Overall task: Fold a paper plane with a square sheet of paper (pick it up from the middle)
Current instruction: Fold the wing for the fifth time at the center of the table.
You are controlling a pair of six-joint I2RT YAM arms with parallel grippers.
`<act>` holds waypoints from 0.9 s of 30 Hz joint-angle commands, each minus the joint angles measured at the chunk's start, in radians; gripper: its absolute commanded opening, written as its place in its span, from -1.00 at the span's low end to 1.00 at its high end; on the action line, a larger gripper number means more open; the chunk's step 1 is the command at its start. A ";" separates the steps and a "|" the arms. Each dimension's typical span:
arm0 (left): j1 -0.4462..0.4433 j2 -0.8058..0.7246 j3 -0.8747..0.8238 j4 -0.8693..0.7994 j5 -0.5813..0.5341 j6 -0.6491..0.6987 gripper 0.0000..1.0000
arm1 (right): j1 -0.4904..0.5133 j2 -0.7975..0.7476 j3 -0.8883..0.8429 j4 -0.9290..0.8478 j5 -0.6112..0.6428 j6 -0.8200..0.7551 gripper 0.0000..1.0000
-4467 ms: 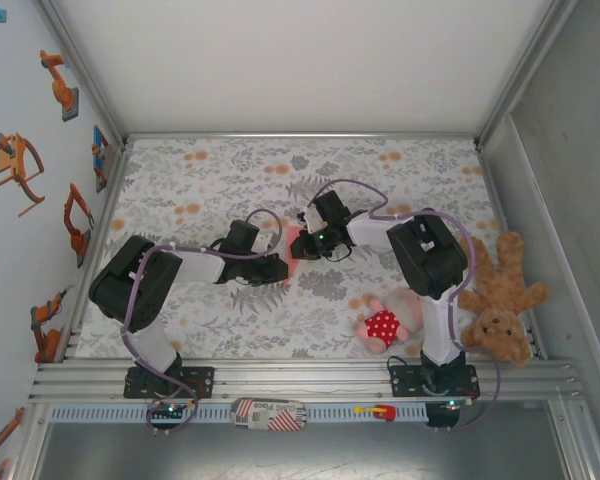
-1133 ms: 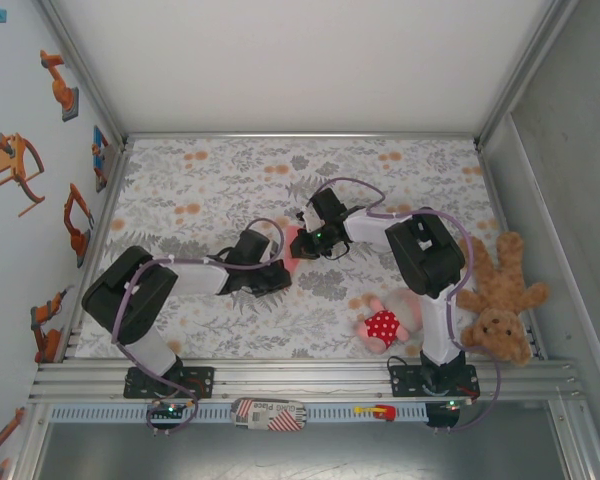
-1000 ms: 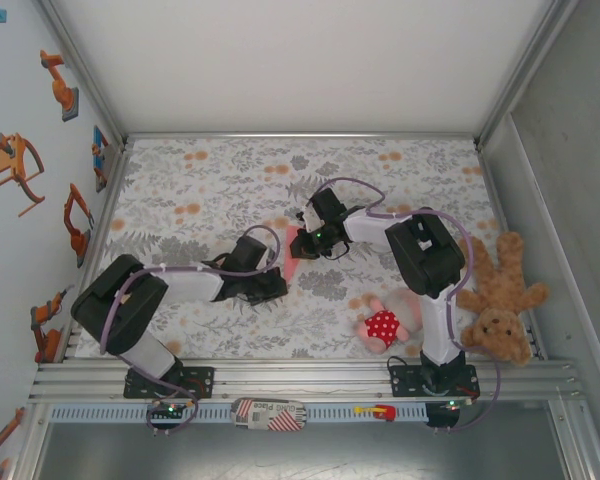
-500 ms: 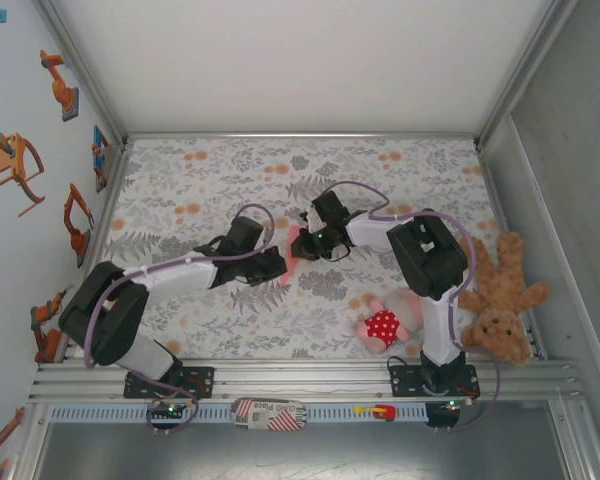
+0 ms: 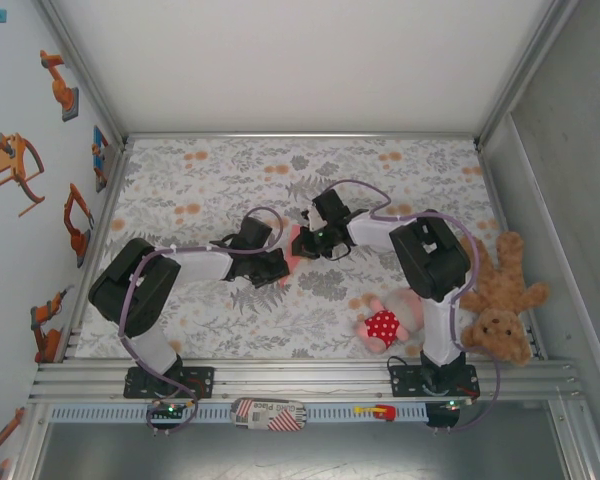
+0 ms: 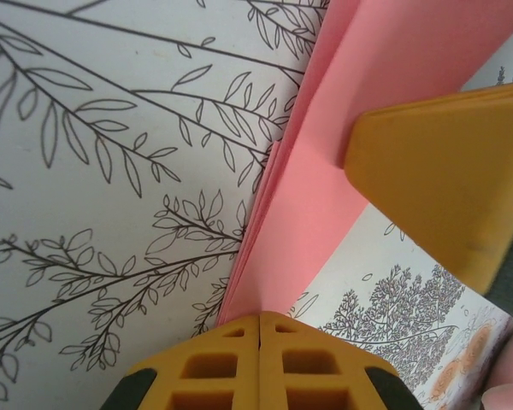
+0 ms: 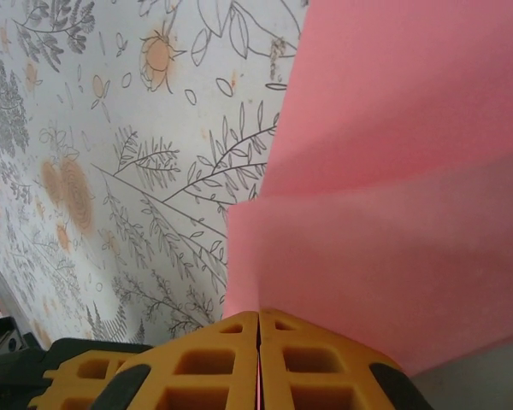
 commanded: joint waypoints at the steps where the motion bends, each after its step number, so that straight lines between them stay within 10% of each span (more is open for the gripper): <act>1: 0.003 0.010 -0.046 -0.048 -0.023 -0.020 -1.00 | -0.010 -0.046 0.088 -0.099 0.077 -0.106 -0.83; 27: -0.003 -0.067 -0.052 -0.062 0.005 -0.012 -0.98 | -0.038 0.130 0.239 -0.298 0.183 -0.282 -0.83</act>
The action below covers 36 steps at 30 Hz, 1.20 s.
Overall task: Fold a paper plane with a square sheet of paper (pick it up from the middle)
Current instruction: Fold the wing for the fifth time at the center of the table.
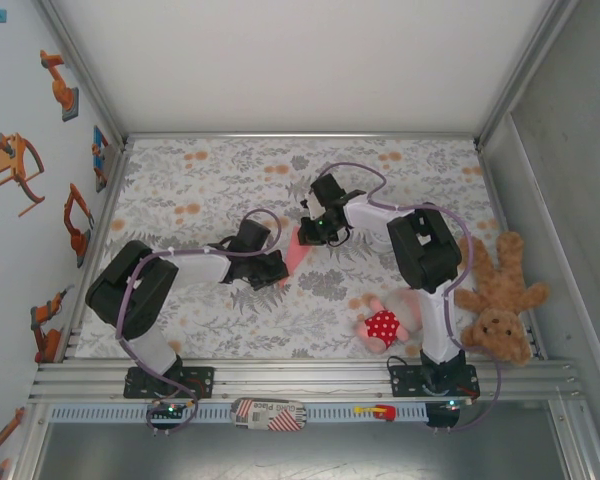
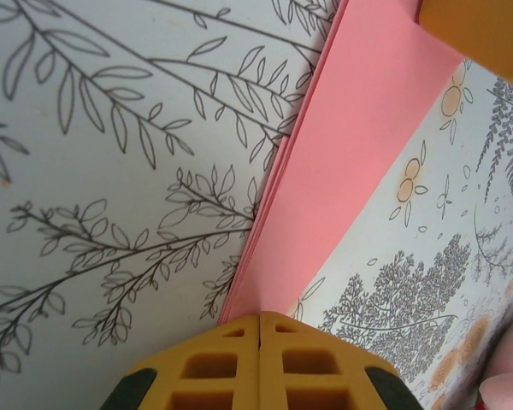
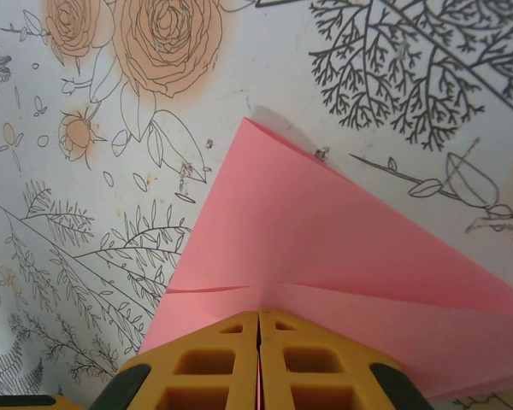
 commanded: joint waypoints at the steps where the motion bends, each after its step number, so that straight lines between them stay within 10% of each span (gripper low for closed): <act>1: -0.003 -0.048 -0.020 -0.068 -0.006 0.000 -0.98 | -0.001 0.034 0.007 -0.038 0.038 -0.023 -0.84; 36: -0.008 0.163 0.186 -0.170 -0.120 -0.022 -1.00 | -0.008 -0.151 -0.160 0.104 -0.052 0.059 -0.91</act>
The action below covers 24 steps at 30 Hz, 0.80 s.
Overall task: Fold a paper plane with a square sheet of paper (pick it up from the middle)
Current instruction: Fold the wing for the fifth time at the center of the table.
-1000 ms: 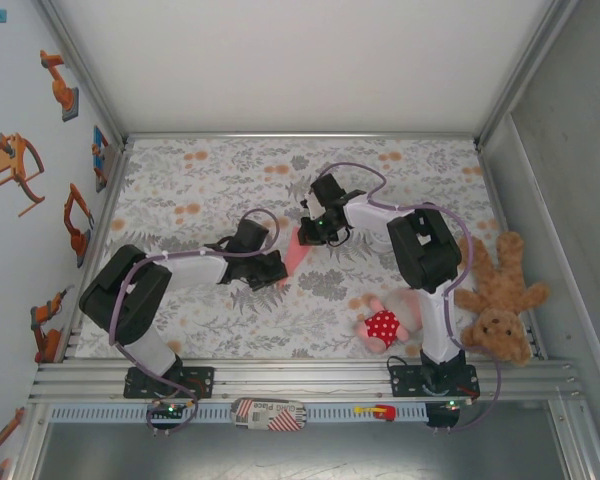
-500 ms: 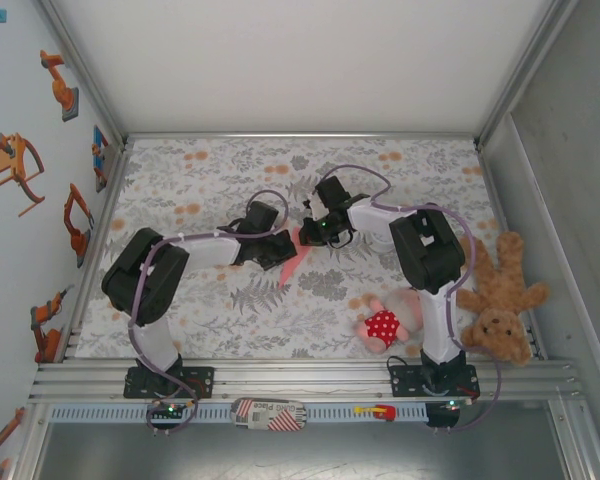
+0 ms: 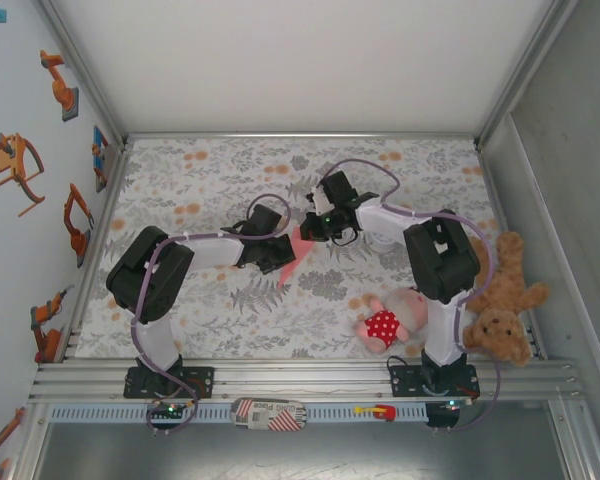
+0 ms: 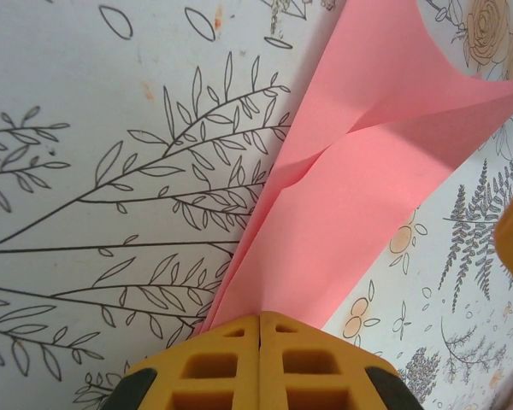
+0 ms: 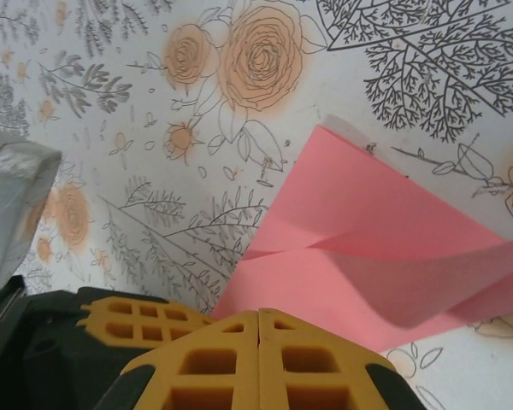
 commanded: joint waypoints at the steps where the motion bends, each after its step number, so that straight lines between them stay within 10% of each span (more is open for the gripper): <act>1: -0.009 0.020 -0.011 -0.125 -0.028 -0.002 -1.00 | 0.014 0.000 -0.036 -0.014 0.007 0.012 -0.92; 24: -0.011 0.038 -0.069 -0.230 -0.099 -0.005 -1.00 | -0.084 0.104 -0.036 0.059 0.097 0.062 -1.00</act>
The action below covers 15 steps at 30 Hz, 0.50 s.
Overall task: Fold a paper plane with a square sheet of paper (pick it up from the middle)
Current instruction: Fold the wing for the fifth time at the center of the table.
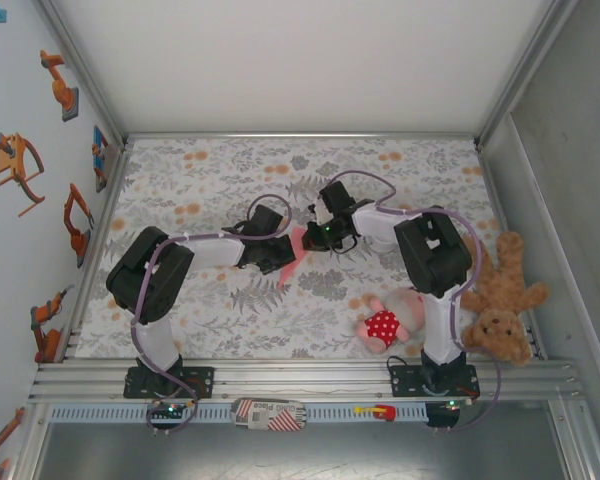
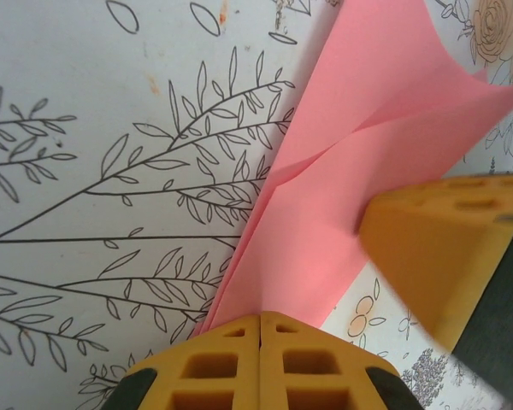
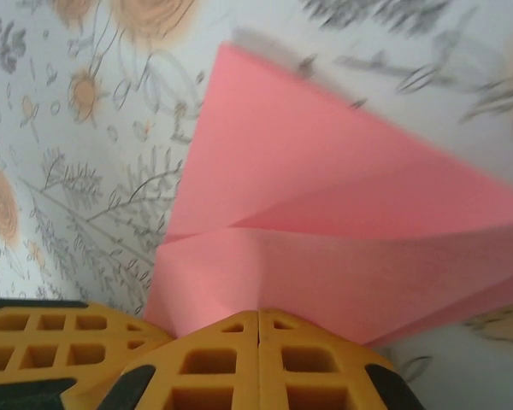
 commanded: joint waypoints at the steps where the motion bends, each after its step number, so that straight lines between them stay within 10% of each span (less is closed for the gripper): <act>1: -0.006 0.042 -0.074 -0.209 -0.068 -0.005 -1.00 | -0.081 0.040 0.008 0.033 0.103 0.025 -1.00; 15: -0.010 0.039 -0.036 -0.225 -0.055 0.021 -1.00 | -0.156 0.069 0.129 0.009 0.161 -0.001 -1.00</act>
